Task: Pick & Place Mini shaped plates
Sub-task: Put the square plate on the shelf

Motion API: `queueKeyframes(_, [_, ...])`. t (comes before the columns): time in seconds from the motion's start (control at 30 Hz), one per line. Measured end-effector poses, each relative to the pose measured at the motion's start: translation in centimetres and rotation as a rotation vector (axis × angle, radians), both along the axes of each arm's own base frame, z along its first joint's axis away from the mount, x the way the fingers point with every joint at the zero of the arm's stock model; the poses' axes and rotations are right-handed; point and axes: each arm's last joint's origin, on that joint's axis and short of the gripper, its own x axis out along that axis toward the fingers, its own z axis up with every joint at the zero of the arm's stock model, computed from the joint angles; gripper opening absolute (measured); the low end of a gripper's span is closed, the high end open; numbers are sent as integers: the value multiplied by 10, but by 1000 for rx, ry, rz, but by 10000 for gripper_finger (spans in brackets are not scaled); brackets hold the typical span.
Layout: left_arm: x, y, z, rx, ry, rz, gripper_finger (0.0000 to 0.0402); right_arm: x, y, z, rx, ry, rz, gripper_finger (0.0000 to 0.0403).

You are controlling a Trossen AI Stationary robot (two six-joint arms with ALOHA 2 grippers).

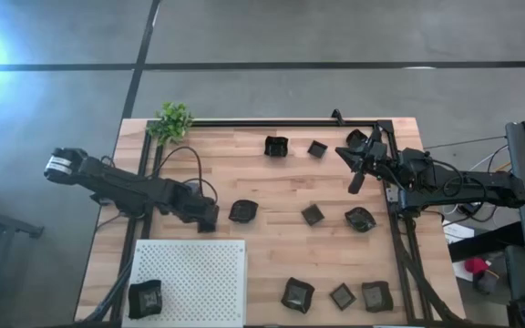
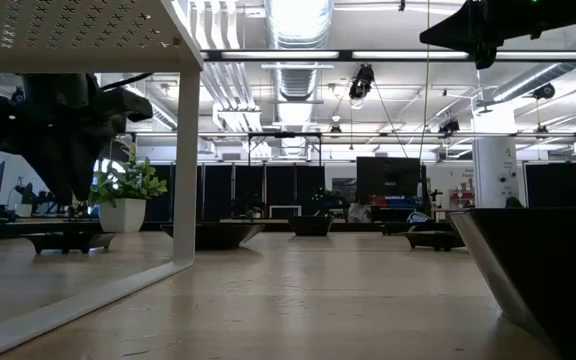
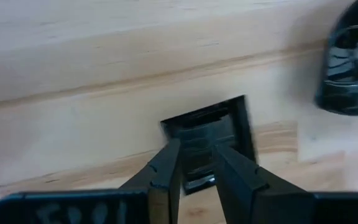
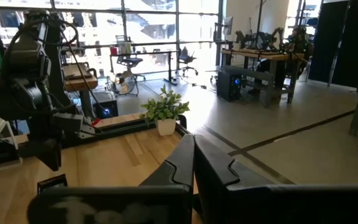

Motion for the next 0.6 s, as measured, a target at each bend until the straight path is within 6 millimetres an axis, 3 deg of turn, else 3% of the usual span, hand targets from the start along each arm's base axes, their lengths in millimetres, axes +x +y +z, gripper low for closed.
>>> queueKeyframes(0.6, [0, -3, -10, -31, 82, -26, 85, 0, 0, 6, -5, -59, 0, 8])
